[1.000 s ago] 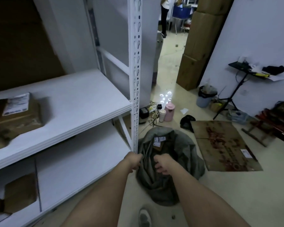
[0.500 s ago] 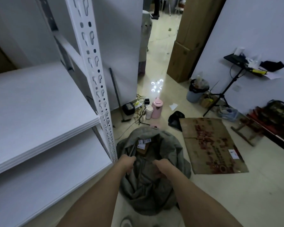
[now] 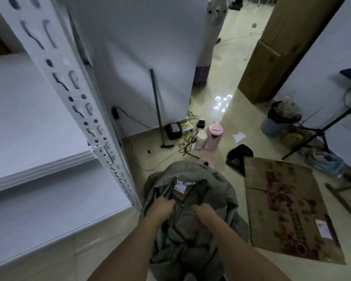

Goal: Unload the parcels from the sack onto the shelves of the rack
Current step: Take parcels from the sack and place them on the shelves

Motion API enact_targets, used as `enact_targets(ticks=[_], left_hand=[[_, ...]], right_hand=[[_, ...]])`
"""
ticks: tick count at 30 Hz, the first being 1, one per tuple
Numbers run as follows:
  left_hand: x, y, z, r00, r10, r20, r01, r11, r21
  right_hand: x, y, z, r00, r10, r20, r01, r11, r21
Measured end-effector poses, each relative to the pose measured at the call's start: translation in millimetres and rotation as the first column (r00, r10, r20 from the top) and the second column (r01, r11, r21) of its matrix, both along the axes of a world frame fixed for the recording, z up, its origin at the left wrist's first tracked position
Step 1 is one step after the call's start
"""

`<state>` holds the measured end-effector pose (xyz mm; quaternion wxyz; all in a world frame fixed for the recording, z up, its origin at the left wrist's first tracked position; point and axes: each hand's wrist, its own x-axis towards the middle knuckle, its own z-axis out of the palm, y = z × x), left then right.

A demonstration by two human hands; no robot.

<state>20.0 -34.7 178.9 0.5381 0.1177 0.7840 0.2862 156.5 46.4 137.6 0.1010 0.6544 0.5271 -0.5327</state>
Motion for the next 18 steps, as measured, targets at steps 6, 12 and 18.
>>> enact_targets(ticks=[6, 12, 18], left_hand=[[3, 48, -125, 0.999, 0.012, -0.053, -0.007, 0.996, 0.093], [5, 85, -255, 0.989, 0.131, -0.062, -0.116, 0.973, 0.201], [10, 109, -370, 0.952, 0.299, 0.068, -0.305, 0.902, 0.304]], right_hand=[[-12, 41, -129, 1.000, 0.003, -0.017, -0.003, 1.000, 0.031], [-25, 82, -263, 0.998, -0.001, -0.055, 0.009, 0.988, 0.152], [-44, 127, -377, 0.976, -0.090, -0.199, 0.136, 0.962, 0.237]])
